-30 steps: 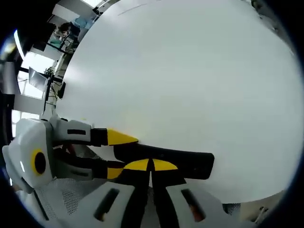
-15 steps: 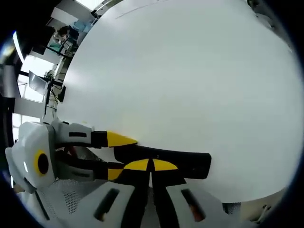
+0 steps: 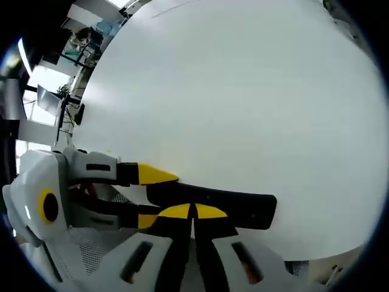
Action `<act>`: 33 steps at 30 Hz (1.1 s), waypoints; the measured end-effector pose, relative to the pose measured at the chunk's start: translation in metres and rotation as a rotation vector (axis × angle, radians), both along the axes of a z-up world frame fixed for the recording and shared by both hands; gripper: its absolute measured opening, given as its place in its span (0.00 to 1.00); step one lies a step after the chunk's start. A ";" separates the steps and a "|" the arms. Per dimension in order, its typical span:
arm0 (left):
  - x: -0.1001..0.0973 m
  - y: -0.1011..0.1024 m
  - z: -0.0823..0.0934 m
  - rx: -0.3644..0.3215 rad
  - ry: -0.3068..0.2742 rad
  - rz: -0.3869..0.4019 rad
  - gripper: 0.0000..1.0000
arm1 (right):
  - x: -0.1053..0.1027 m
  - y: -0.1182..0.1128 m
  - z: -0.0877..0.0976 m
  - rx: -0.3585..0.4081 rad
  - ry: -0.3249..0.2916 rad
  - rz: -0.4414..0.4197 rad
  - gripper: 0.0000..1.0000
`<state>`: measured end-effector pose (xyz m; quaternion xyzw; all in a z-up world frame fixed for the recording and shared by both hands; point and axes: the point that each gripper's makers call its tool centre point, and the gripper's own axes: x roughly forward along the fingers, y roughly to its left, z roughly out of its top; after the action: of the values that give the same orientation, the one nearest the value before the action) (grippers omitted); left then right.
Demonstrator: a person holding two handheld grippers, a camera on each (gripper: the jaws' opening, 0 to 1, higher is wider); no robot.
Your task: Press the specified remote control buttons in sequence, fully releasing each button before pressing the next.
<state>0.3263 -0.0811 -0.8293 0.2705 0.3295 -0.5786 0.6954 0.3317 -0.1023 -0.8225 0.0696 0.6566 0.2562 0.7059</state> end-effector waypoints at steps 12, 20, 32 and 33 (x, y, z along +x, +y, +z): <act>0.000 0.000 0.000 0.012 0.002 0.005 0.25 | 0.000 0.002 0.000 -0.105 -0.116 0.122 0.00; 0.000 0.001 0.000 0.015 0.002 0.014 0.25 | 0.001 0.000 0.000 -0.064 -0.133 0.115 0.00; 0.000 0.001 0.000 0.014 0.001 0.009 0.25 | -0.002 0.001 0.000 -0.050 -0.075 0.085 0.00; 0.000 0.001 0.000 0.013 0.002 0.009 0.25 | -0.002 0.001 -0.001 -0.051 -0.069 0.083 0.00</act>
<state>0.3261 -0.0803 -0.8290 0.2732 0.3351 -0.5734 0.6959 0.3295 -0.1016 -0.8233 0.0155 0.6406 0.2707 0.7184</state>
